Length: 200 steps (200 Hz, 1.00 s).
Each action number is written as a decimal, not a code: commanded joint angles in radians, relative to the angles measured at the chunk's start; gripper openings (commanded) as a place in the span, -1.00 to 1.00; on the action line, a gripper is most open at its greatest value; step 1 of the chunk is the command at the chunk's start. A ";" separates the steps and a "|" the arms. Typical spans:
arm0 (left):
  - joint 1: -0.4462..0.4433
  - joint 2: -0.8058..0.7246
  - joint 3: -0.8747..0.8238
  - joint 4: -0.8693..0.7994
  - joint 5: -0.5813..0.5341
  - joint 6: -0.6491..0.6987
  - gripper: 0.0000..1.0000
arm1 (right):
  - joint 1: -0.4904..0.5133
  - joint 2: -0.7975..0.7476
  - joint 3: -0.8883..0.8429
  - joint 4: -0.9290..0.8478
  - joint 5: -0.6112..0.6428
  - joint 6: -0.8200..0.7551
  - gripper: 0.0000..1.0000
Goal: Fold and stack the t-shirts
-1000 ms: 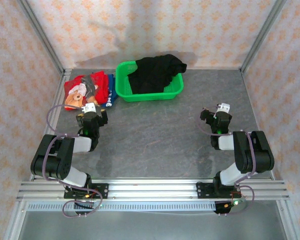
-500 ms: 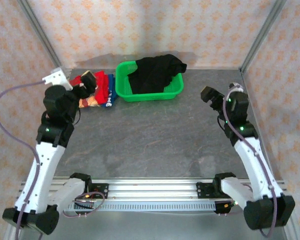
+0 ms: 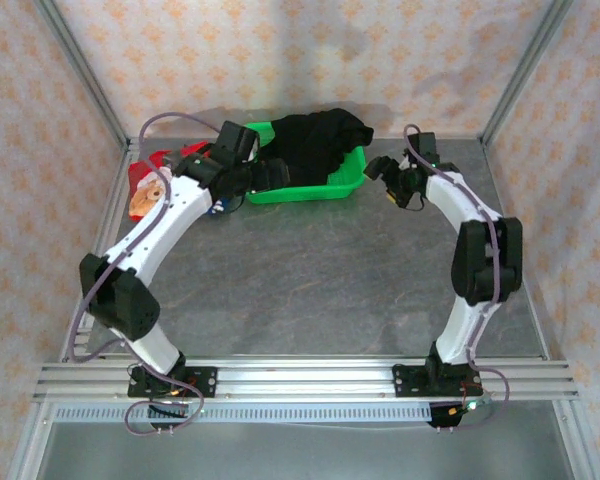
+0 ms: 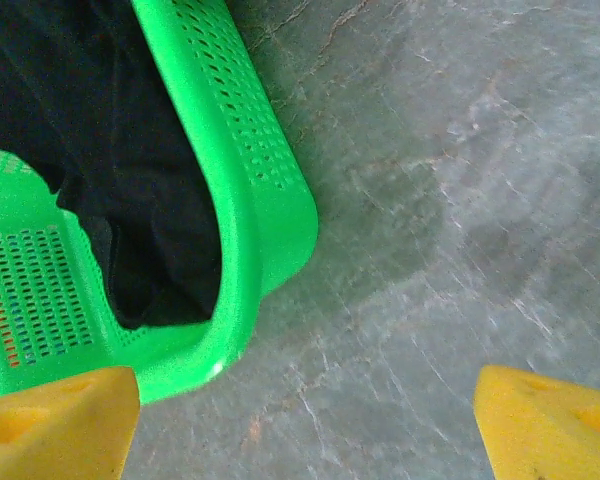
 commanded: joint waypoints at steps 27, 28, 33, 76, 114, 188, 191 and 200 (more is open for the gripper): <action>0.000 0.146 0.198 -0.046 0.007 -0.027 1.00 | 0.046 0.218 0.203 0.010 -0.013 0.062 0.56; 0.000 0.151 0.203 -0.046 0.007 -0.027 1.00 | 0.047 0.223 0.207 0.009 -0.013 0.060 0.55; -0.002 0.170 0.220 -0.050 0.004 -0.026 1.00 | 0.055 0.247 0.229 0.000 -0.013 0.061 0.50; -0.001 0.383 0.406 -0.119 -0.063 -0.017 0.92 | 0.081 0.209 0.192 0.030 0.053 0.083 -0.66; -0.003 0.498 0.504 -0.166 -0.135 0.008 0.87 | 0.089 -0.044 -0.055 -0.068 0.107 -0.019 -0.97; -0.147 0.585 0.325 -0.071 -0.142 -0.024 0.89 | 0.122 -0.636 -0.628 -0.041 0.116 0.116 -1.00; -0.152 0.582 0.305 -0.053 -0.133 -0.027 0.88 | 0.121 -0.652 -0.636 -0.046 0.121 0.117 -1.00; -0.179 0.568 0.246 -0.001 -0.118 -0.027 0.88 | 0.121 -0.688 -0.657 -0.058 0.128 0.126 -1.00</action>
